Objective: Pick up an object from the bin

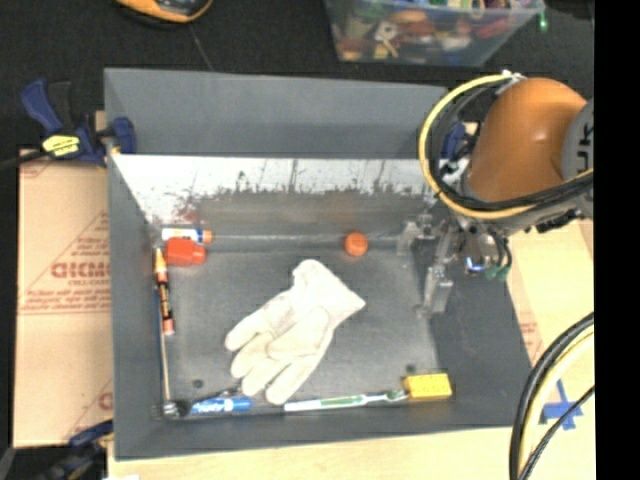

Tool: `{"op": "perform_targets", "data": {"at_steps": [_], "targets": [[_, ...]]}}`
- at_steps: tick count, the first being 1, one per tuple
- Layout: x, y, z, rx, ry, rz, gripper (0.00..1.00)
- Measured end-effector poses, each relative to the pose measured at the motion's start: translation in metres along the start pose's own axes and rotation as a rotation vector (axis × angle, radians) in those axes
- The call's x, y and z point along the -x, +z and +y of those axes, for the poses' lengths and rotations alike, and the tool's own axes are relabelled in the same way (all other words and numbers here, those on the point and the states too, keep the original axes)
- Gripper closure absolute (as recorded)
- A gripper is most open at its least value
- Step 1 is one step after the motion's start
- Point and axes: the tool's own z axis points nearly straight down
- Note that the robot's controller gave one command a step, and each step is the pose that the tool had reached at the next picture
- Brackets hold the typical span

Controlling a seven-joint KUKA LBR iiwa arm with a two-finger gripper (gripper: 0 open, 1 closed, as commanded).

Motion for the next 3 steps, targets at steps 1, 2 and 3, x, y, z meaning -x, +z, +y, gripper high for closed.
{"op": "perform_targets", "data": {"at_steps": [1, 2, 3], "targets": [[0.001, -0.005, 0.000, -0.001, -0.004, -0.008, 0.00], [0.010, 0.079, 0.058, -0.002, -0.240, -0.011, 0.00], [0.030, 0.050, 0.099, -0.004, -0.451, -0.017, 0.00]]}}
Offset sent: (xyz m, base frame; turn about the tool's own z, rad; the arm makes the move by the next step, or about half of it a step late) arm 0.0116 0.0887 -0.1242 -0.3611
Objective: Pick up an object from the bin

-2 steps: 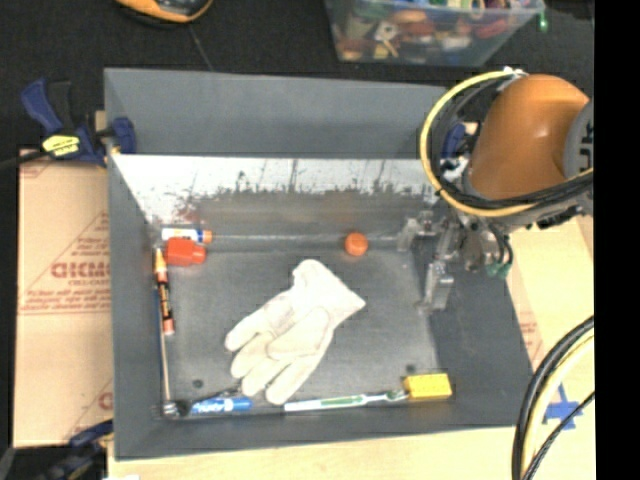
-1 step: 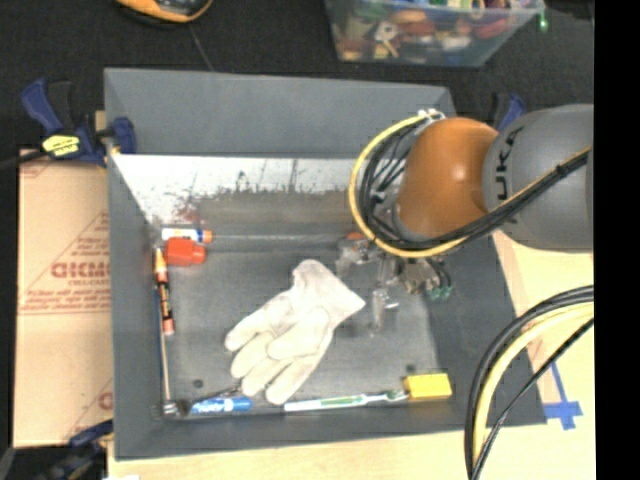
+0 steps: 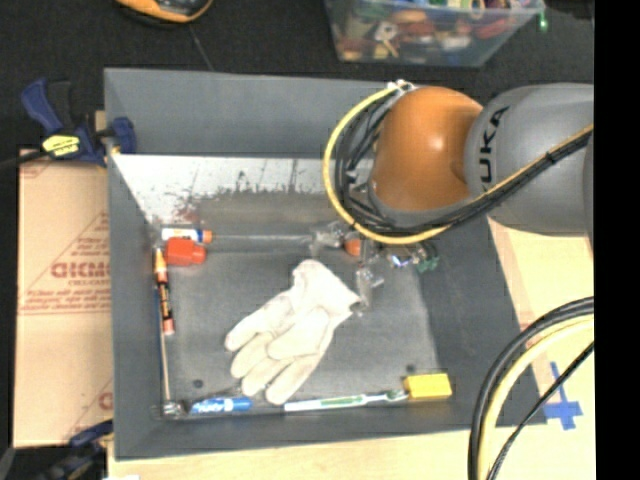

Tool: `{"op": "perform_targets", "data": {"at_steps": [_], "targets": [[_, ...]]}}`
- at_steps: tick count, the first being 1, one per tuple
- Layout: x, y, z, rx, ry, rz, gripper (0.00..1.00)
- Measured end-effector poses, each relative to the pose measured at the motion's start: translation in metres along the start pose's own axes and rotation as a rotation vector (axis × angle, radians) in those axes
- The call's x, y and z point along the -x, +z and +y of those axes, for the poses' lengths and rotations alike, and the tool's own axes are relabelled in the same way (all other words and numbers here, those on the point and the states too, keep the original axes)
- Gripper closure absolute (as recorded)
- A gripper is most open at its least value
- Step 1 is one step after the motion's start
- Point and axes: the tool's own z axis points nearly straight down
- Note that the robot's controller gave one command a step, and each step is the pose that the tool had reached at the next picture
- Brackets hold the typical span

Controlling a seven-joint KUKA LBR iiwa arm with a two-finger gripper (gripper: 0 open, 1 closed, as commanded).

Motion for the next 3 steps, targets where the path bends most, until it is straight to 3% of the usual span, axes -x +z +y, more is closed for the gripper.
{"op": "perform_targets", "data": {"at_steps": [1, 2, 3], "targets": [[0.006, 0.044, 0.051, 0.007, -0.098, 0.008, 0.00], [0.009, 0.071, 0.072, -0.004, -0.478, -0.004, 0.00], [-0.012, 0.071, 0.084, 0.003, -0.393, 0.001, 1.00]]}}
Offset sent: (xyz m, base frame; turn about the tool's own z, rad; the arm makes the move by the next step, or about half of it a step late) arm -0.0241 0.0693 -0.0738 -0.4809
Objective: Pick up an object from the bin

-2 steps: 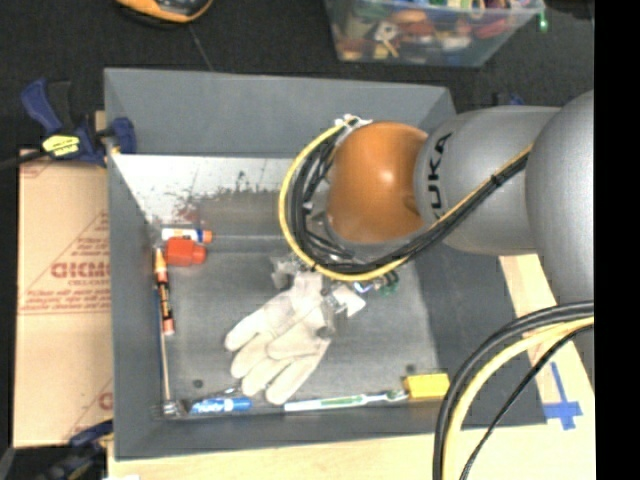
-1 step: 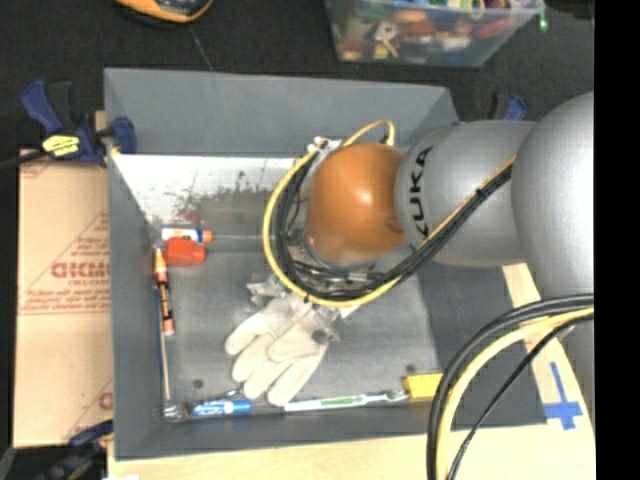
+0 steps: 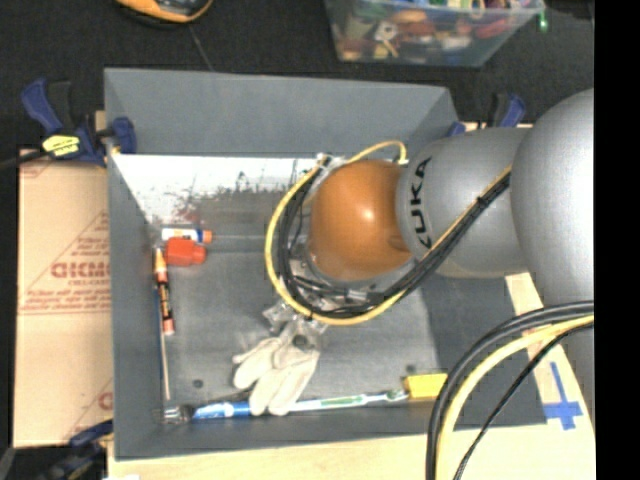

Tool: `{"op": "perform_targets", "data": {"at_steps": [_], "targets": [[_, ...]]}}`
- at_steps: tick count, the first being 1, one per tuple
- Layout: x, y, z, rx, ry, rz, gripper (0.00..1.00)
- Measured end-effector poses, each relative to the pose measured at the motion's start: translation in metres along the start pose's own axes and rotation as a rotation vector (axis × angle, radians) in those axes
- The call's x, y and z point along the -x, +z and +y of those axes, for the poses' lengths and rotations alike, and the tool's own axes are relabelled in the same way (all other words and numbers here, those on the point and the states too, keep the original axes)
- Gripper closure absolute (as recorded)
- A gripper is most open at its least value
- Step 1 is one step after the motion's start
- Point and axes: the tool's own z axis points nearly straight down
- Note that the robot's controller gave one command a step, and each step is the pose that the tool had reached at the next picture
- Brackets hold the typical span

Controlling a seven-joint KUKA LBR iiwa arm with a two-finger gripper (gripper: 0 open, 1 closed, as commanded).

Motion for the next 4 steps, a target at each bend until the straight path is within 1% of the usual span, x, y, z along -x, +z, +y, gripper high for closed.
{"op": "perform_targets", "data": {"at_steps": [1, 2, 3, 4], "targets": [[0.000, 0.000, 0.000, 0.000, 0.000, 0.000, 1.00], [-0.001, -0.020, 0.001, 0.003, 0.002, 0.004, 1.00], [-0.001, -0.042, 0.000, 0.001, 0.003, 0.001, 1.00], [0.000, -0.054, -0.001, -0.003, 0.005, -0.004, 1.00]]}}
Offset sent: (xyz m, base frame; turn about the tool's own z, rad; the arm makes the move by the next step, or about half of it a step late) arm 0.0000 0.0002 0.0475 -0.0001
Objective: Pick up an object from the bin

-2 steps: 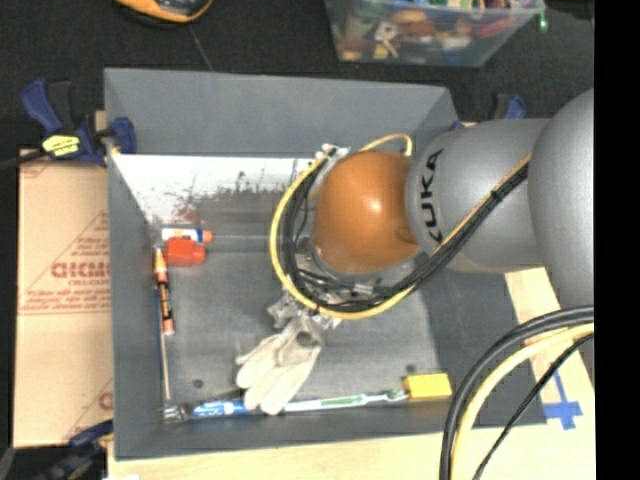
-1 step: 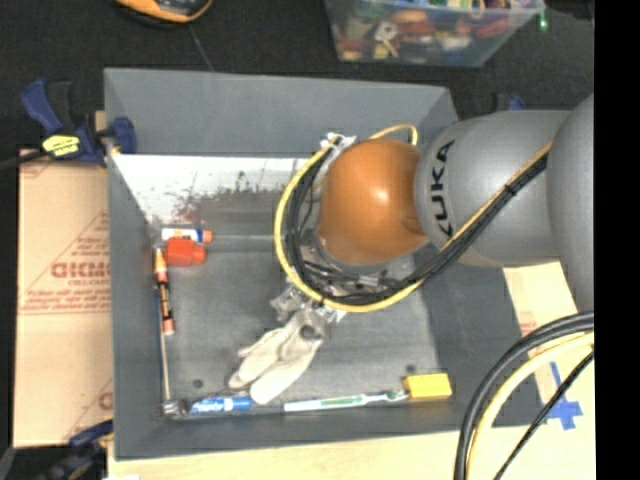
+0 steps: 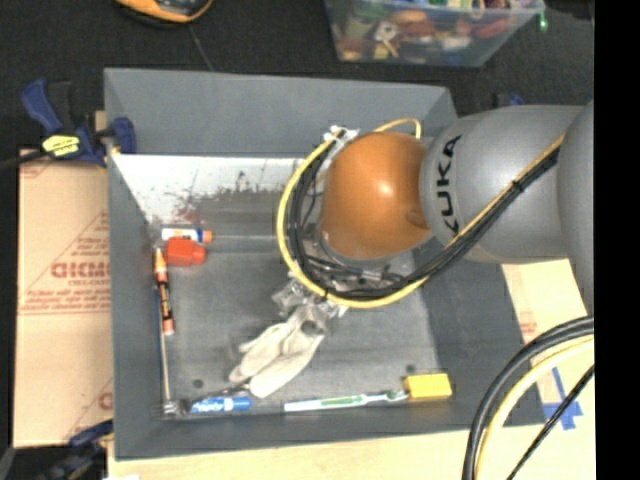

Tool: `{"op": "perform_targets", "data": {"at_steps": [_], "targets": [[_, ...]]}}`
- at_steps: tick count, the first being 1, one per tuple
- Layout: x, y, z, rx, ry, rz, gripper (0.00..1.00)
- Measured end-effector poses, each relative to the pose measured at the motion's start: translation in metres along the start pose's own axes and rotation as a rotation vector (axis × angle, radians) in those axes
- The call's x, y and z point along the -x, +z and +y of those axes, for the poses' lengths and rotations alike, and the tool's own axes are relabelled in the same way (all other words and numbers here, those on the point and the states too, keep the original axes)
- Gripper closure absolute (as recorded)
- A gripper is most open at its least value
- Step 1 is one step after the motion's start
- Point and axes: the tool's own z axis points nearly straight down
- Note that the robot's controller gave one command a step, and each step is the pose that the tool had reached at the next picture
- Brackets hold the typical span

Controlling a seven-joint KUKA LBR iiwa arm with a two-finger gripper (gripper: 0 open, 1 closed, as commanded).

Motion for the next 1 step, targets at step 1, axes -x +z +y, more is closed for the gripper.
{"op": "perform_targets", "data": {"at_steps": [1], "targets": [[-0.0003, -0.0059, 0.0000, 0.000, 0.001, 0.000, 1.00]]}}
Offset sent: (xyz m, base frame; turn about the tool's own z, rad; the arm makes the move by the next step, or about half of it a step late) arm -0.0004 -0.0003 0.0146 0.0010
